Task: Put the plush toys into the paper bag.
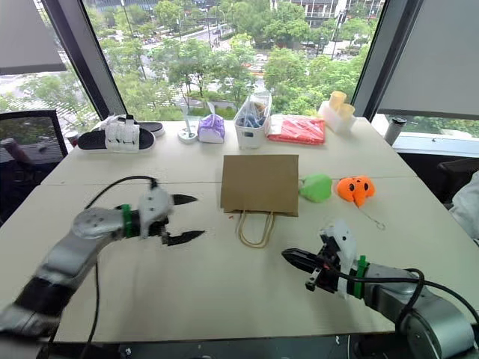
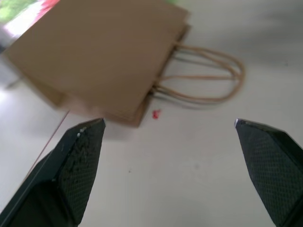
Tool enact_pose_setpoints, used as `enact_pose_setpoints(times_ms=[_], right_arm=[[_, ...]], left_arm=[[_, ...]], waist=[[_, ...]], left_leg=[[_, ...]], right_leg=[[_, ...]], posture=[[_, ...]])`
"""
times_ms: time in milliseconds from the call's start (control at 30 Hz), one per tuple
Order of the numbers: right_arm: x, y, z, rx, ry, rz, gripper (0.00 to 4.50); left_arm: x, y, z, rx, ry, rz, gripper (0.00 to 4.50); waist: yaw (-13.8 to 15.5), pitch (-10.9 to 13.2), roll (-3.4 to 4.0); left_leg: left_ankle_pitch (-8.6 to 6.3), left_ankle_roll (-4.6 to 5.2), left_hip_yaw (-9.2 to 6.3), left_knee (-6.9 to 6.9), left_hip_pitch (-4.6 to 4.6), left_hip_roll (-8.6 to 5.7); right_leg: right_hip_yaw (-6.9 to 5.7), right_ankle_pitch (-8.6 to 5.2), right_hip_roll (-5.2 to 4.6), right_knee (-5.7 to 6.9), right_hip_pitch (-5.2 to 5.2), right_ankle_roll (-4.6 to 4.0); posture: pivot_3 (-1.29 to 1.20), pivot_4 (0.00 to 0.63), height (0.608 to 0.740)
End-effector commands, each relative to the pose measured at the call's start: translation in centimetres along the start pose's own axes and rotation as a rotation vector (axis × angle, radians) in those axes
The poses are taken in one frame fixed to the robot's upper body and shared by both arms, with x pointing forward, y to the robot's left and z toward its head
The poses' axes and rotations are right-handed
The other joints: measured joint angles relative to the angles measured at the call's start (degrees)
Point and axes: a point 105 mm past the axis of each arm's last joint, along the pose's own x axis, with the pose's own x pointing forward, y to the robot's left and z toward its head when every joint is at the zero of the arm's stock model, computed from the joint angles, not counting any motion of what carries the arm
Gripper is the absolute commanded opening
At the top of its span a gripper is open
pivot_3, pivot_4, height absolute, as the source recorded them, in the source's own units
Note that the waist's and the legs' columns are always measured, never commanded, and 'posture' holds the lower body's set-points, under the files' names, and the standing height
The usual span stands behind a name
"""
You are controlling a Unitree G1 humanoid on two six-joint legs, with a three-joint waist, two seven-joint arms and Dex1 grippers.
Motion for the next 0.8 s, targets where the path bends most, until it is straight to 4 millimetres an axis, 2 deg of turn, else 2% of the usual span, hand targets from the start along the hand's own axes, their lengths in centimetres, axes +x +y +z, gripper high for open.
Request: enact_pose_setpoints(times_ms=[33, 167, 267, 400, 533, 667, 767, 800], right_arm=[[0.4, 0.6, 0.9, -0.038, -0.045, -0.018, 0.05], [0.4, 0.6, 1.0, -0.029, -0.07, -0.058, 0.05], [0.3, 0.7, 0.8, -0.023, -0.074, -0.075, 0.05], [0.3, 0.6, 0.8, -0.013, -0.091, -0.103, 0.05], [0.5, 0.5, 0.9, -0.008, -0.106, -0.119, 0.05], [0.5, 0.7, 0.7, -0.004, -0.107, -0.125, 0.05], [0.6, 0.7, 0.5, 0.0, -0.107, -0.129, 0.0], [0.6, 0.7, 0.5, 0.0, -0.107, -0.131, 0.0]], left_arm=[[2.6, 0.5, -0.5, 0.172, -0.004, -0.086, 4.5], [5.3, 1.5, -0.1, 0.302, -0.013, -0.094, 4.5], [6.4, 1.8, 0.2, 0.349, -0.02, -0.093, 4.5], [8.3, 1.4, 0.5, 0.416, -0.015, -0.096, 4.5], [10.1, 1.2, 1.5, 0.397, -0.057, -0.059, 4.5], [11.0, 1.0, 2.1, 0.394, -0.081, -0.049, 4.5], [11.2, 0.3, 2.0, 0.409, -0.084, -0.086, 3.69], [11.2, 0.3, 2.1, 0.406, -0.088, -0.085, 3.22]], waist=[[0.0, 0.0, -0.08], [-0.1, 0.1, -0.16], [-0.2, 0.1, -0.18], [-0.1, 0.1, -0.21], [0.0, 0.1, -0.25], [-0.1, 0.1, -0.35], [-0.3, 0.1, -0.35], [-0.3, 0.1, -0.35]], left_leg=[[0.0, 0.0, 0.01, 0.03, -0.03, -0.01], [0.0, 0.03, -0.01, 0.05, -0.05, -0.03], [-0.02, 0.07, 0.0, 0.05, -0.04, 0.0], [-0.02, 0.09, -0.02, 0.08, 0.0, 0.02], [-0.02, 0.1, -0.06, 0.19, 0.02, 0.02], [-0.02, 0.1, -0.06, 0.21, 0.02, 0.02], [-0.02, 0.1, -0.04, 0.18, 0.08, 0.01], [-0.02, 0.1, -0.04, 0.18, 0.09, 0.01]], right_leg=[[0.0, 0.05, 0.0, 0.0, -0.03, 0.09], [-0.04, 0.11, 0.14, 0.03, -0.05, 0.19], [-0.02, 0.17, 0.22, 0.06, -0.06, 0.33], [-0.03, 0.21, 0.31, 0.18, -0.06, 0.42], [-0.05, 0.24, 0.36, 0.2, 0.03, 0.49], [-0.05, 0.25, 0.38, 0.28, 0.0, 0.52], [-0.05, 0.25, 0.4, 0.38, -0.02, 0.52], [-0.05, 0.25, 0.4, 0.4, -0.03, 0.52]], posture=[[0.0, 0.15, 0.74], [0.0, 0.15, 0.74], [0.0, 0.15, 0.74], [0.0, 0.15, 0.74], [0.0, 0.15, 0.74], [0.0, 0.15, 0.74], [0.0, 0.15, 0.74], [0.0, 0.15, 0.74]])
